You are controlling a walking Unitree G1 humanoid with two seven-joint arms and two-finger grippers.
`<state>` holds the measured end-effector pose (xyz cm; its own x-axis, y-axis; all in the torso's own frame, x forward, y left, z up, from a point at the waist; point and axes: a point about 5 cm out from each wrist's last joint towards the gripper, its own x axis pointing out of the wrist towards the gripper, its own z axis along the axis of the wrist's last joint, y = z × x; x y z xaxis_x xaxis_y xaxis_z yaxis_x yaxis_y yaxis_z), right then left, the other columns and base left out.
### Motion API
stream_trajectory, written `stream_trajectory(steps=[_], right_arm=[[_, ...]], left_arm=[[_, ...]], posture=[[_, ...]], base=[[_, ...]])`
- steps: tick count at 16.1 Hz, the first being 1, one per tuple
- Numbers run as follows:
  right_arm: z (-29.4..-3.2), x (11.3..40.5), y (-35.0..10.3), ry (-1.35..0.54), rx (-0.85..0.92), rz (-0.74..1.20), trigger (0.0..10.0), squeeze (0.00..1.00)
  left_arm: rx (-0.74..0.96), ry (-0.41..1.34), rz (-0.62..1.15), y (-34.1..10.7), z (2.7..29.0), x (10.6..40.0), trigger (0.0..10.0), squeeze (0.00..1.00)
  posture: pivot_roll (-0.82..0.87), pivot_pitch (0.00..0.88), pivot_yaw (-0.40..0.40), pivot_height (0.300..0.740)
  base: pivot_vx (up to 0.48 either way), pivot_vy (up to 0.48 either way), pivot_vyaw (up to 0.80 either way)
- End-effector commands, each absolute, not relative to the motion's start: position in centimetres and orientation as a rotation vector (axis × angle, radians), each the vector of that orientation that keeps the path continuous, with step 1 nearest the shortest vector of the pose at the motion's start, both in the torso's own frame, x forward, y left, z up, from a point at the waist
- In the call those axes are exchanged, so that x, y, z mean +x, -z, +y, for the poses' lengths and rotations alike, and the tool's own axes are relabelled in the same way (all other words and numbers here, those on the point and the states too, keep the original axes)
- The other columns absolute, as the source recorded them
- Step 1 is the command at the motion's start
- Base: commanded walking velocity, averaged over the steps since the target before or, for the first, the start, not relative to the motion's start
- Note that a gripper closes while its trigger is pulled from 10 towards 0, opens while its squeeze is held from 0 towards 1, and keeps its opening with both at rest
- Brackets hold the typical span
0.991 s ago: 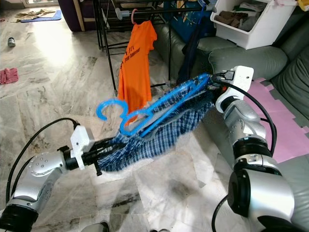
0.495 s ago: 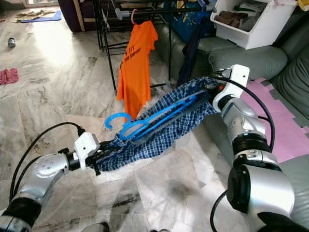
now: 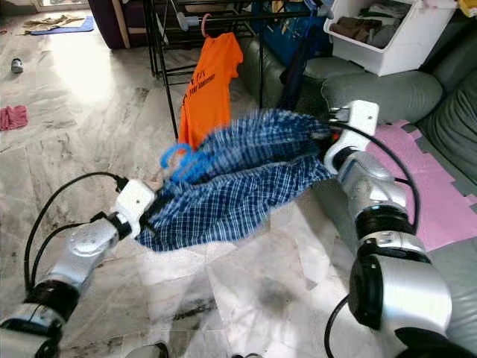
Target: Hang hanger
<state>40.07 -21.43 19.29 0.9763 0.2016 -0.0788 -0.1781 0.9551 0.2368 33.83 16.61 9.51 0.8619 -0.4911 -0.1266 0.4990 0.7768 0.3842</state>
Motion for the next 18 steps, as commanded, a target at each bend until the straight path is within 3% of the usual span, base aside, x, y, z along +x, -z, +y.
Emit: stream_trajectory(steps=[1,4,18], right_arm=[[-21.9,40.0,-20.0,-0.179,0.214,0.064,0.0,0.0],[-18.8,39.9,-18.8,-0.277,0.233,0.096,0.0,0.0],[-18.8,39.9,-18.8,-0.277,0.233,0.096,0.0,0.0]], left_arm=[[0.392,0.421,0.06,-9.1,17.9,34.0,0.0,0.0],[0.228,0.26,0.107,-8.6,17.3,34.6,0.0,0.0],[0.228,0.26,0.107,-8.6,17.3,34.6,0.0,0.0]], posture=[[0.04,0.1,-0.112,0.74],[0.05,0.097,-0.111,0.74],[0.05,0.097,-0.111,0.74]], base=[[0.0,0.0,0.0],[0.0,0.0,0.0],[0.0,0.0,0.0]])
